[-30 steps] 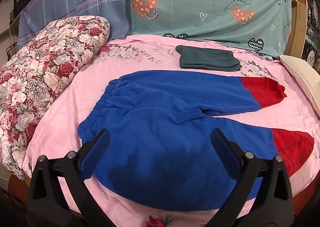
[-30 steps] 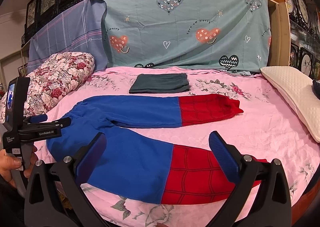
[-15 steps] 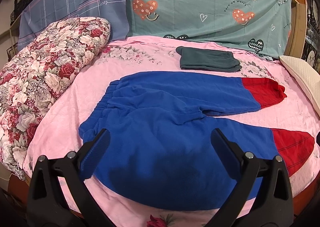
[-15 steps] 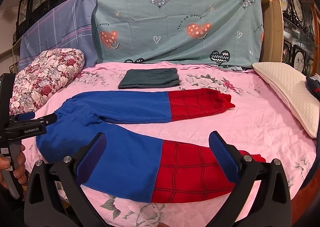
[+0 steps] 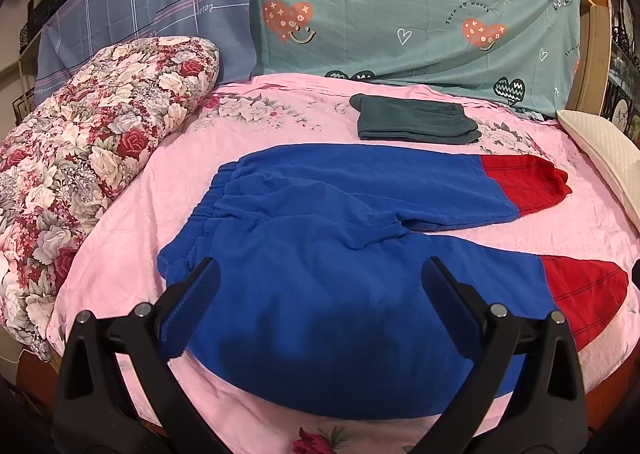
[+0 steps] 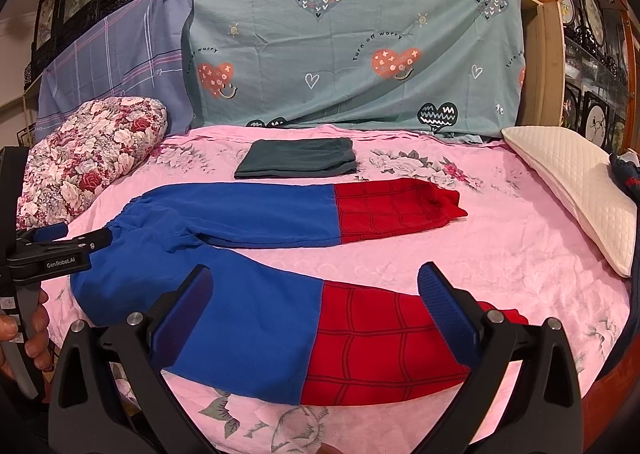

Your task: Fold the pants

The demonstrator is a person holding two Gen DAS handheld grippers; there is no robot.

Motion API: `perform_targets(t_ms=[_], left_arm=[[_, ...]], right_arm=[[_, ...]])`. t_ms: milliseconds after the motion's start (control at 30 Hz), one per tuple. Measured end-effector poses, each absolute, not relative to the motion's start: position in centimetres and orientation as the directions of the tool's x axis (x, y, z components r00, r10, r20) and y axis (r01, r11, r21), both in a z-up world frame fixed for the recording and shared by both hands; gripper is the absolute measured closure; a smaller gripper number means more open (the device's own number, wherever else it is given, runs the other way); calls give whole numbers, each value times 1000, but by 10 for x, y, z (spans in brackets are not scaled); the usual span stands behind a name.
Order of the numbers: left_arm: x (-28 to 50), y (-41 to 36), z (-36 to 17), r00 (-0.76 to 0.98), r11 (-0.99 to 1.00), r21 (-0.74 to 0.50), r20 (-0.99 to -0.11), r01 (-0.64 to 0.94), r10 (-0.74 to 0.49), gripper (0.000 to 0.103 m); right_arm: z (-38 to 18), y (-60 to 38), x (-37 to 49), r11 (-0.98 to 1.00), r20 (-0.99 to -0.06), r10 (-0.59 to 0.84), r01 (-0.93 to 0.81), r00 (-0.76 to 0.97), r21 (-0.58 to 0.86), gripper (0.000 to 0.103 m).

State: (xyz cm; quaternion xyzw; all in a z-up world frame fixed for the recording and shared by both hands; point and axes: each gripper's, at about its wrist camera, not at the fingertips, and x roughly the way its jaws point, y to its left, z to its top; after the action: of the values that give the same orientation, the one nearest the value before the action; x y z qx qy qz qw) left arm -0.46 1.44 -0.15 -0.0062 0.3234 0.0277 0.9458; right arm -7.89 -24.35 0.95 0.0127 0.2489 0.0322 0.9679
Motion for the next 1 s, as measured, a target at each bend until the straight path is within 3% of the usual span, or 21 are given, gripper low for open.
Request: perform_targets(t_ms=[1000], left_arm=[[-3, 15, -1, 789, 998, 8, -613, -59, 51, 2]], right_arm=[[10, -242, -77, 997, -480, 80, -69, 874, 40, 1]])
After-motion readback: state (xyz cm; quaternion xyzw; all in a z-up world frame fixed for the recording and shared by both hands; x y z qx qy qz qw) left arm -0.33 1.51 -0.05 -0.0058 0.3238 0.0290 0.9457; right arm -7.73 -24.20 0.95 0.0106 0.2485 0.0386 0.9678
